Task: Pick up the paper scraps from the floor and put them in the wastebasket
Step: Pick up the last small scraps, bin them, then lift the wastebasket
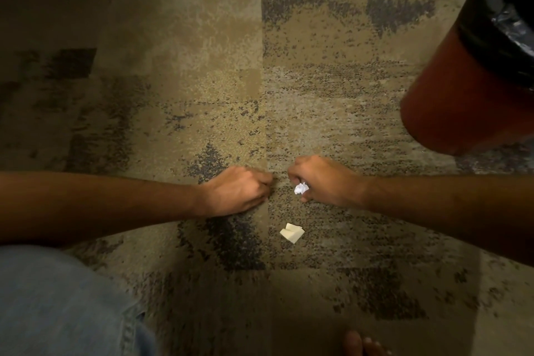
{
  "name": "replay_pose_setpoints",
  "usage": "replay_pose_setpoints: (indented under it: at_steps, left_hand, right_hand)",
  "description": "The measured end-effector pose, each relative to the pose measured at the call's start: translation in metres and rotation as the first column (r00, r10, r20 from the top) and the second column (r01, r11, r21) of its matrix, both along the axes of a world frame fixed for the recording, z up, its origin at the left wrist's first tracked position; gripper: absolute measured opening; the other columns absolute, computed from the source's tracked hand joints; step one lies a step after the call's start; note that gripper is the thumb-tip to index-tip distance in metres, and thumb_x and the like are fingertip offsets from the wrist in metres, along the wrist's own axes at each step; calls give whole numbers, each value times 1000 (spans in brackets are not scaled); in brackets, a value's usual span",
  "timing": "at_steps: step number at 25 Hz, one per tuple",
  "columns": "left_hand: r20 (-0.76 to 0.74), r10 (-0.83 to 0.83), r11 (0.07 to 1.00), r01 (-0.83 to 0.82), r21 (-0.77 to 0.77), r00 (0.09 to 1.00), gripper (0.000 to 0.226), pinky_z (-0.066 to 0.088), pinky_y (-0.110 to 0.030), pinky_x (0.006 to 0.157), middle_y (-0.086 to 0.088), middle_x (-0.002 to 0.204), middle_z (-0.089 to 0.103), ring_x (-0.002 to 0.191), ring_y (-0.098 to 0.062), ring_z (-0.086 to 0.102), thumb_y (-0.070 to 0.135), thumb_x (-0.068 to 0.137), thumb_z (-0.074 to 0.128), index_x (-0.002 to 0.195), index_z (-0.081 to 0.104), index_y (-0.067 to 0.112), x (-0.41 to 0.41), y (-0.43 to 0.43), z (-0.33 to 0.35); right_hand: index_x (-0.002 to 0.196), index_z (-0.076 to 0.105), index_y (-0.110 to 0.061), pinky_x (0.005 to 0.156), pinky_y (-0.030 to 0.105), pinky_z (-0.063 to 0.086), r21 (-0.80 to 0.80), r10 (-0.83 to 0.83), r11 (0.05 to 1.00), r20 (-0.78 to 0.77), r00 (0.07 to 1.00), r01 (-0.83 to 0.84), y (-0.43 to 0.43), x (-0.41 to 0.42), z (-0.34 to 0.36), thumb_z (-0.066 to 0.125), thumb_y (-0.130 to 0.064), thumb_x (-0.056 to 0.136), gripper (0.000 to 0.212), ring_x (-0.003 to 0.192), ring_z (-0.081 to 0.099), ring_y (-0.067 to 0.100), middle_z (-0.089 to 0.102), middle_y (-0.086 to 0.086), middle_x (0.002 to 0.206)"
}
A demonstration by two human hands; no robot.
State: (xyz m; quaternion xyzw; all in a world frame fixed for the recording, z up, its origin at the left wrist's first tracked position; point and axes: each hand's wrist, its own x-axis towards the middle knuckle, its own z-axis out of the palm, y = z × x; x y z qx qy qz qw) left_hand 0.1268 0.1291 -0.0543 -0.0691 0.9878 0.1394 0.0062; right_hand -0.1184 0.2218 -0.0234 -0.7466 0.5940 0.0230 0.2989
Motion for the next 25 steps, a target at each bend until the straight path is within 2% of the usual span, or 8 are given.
replay_pose_setpoints:
  at_steps: [3,6,10,13,16,19,23,25]
  left_hand:
    - [39,-74,995,76,-70,997,12,62,-32,65,2,103,60,81,-9,64,20,106,61,102,71,15,2,-2,-5]
    - [107,-100,984,114,-133,989,4,61,-32,65,2,110,56,86,-12,64,15,104,66,108,65,16,4,0,-6]
    - [116,-76,975,98,-199,990,12,59,-34,53,-2,106,56,82,-16,63,10,100,71,109,63,11,1,2,-3]
    - [147,-46,965,83,-250,988,17,58,-34,49,-4,110,56,81,-16,62,22,110,57,121,59,9,-3,7,-3]
    - [174,20,980,15,-197,985,32,60,-35,55,-6,116,56,80,-17,62,36,112,46,125,55,9,-4,10,-4]
    - [159,73,992,-56,-109,984,28,59,-35,57,-8,120,54,73,-17,61,34,108,52,119,53,9,-1,6,-5]
    - [135,136,989,-127,-74,982,22,58,-40,61,-6,118,52,74,-21,62,32,106,52,113,52,11,-1,2,-5]
    - [140,154,987,-147,-60,978,23,58,-37,61,-4,118,51,75,-19,60,34,106,51,114,51,12,-1,3,-4]
  right_hand:
    - [97,64,-23,76,22,45,-17,16,1000,13,1000,-16,2,0,-3,87,-16,86,26,92,58,11,58,-9,98]
    - [91,63,-23,77,28,55,-12,18,1000,39,999,-18,0,1,0,85,-14,88,24,90,60,12,59,-9,96]
    - [88,62,-24,74,30,57,-56,34,998,83,996,-29,2,10,2,85,-11,86,27,85,60,12,60,-9,91]
    - [87,62,-18,76,35,57,-62,87,995,153,984,-79,7,20,4,82,-5,85,24,82,59,13,61,-7,88]
    - [94,63,-17,79,38,60,-49,194,981,187,963,-188,19,25,6,78,-4,88,21,85,65,16,68,-2,92]
    - [120,65,-15,92,30,58,-67,369,929,162,915,-363,33,29,6,71,-7,98,25,101,68,18,71,3,109]
    - [123,70,-13,80,26,52,-51,533,845,140,834,-532,37,34,2,67,-10,103,21,93,63,16,59,1,106]
    - [123,70,-12,79,28,53,-38,574,816,158,803,-576,42,35,4,62,-20,107,19,91,59,14,52,-1,105]
